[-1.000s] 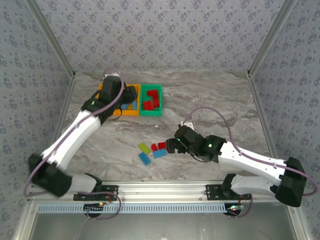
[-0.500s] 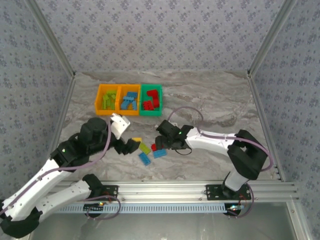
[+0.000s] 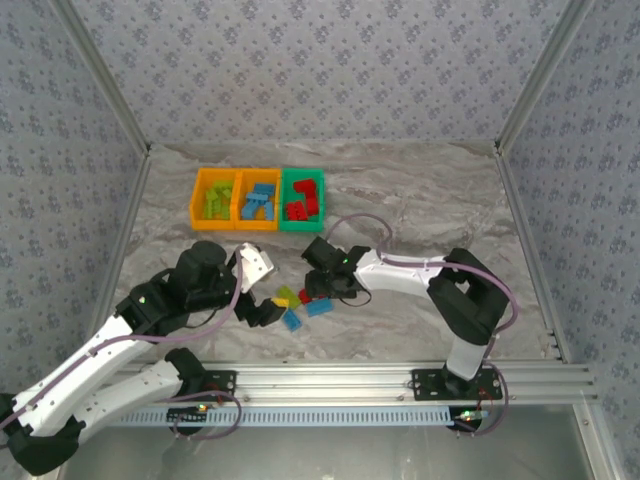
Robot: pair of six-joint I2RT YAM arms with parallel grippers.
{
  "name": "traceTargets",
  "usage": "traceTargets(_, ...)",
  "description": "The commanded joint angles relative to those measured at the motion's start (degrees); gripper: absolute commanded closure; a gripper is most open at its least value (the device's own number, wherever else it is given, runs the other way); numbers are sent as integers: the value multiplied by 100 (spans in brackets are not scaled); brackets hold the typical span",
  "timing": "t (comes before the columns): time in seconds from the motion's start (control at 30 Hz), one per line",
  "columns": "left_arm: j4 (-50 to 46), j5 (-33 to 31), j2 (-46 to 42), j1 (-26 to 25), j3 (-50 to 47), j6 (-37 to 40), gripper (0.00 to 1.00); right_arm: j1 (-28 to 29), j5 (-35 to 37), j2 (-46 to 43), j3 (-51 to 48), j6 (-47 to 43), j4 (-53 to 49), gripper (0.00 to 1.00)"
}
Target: Sort the legos into containers by color
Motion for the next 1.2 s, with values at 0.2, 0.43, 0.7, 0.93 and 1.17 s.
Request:
traceTargets(0.2, -80, 16, -65, -26, -107, 116, 3, 63, -20, 274, 178, 22, -143, 46)
traceTargets(0.43, -25, 609, -210, -26, -171, 310, 1, 117, 565, -388, 171, -144, -497, 51)
traceTargets(0.7, 57, 942, -210, 6, -243, 378, 1, -237, 781, -1398, 423, -1019, 129, 53)
traceTargets(0.93, 156, -998, -93, 405, -269, -617, 1, -892, 548, -253, 1728, -2132, 1208, 52)
traceTargets(1.17, 102, -1203, 168, 1033, -272, -834, 1, -1211, 711, 1837, 3984, -2926, 963, 47)
